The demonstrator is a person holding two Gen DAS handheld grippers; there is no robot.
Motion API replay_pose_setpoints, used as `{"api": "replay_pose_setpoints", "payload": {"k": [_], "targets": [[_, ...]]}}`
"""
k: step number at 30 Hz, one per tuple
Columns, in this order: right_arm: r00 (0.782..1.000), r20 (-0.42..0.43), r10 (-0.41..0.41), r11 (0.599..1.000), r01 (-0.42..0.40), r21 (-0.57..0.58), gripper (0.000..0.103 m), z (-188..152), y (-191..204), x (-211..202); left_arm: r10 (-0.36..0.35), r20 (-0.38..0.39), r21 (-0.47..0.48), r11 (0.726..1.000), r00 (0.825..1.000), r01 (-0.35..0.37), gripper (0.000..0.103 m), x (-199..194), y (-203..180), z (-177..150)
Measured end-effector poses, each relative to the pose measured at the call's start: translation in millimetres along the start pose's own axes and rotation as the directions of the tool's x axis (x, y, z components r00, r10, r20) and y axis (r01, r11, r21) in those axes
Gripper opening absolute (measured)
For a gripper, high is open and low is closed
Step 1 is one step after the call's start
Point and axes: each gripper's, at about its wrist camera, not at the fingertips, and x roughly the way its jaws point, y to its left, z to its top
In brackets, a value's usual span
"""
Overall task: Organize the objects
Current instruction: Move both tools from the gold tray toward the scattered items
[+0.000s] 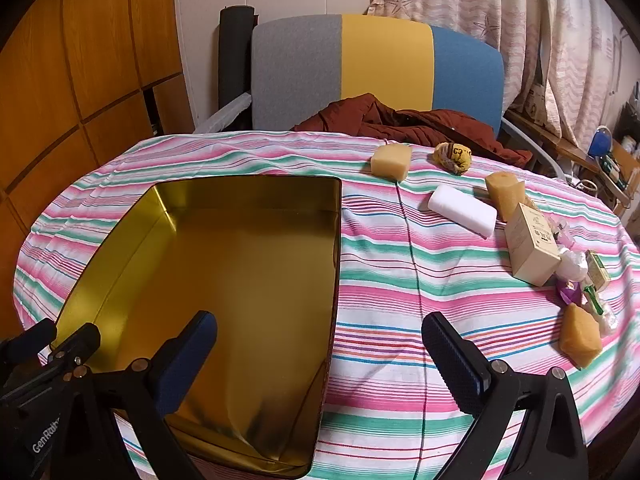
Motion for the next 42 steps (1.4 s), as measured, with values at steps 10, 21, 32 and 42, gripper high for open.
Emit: {"api": "replay_pose_setpoints", "payload": {"k": [10,21,32,42], "targets": [[1.0,0.008,-0.01,1.0,0.01,0.014,0.103,1.6,-6.1,-3.1,-0.004,0.0,0.015,1.0,1.0,0.004,0.057,-0.8,-5.9,-2.6],[0.999,0.044,-0.027,0.999,0.025,0.048,0.103,4.5,-31.3,-14.8,-0.09,-0.003,0.051,0.995,0.996,0.09,0.057,-2.1,-20.5,-10.9],[0.996,0.094,-0.01,0.996,0.001,0.093,0.103,3.6,-121.0,-24.2,-0.331,-0.021,0.145,0.933,0.943,0.33,0.057,-11.9,-62.0,-29.2],[0.964,0.096,-0.249,0.936,0.214,0.279,0.103,-22.4,-243.4,-39.1,-0.422,-0.067,0.243,0.872,0.904,0.425,0.057,-19.0,-107.0,-34.6]]}}
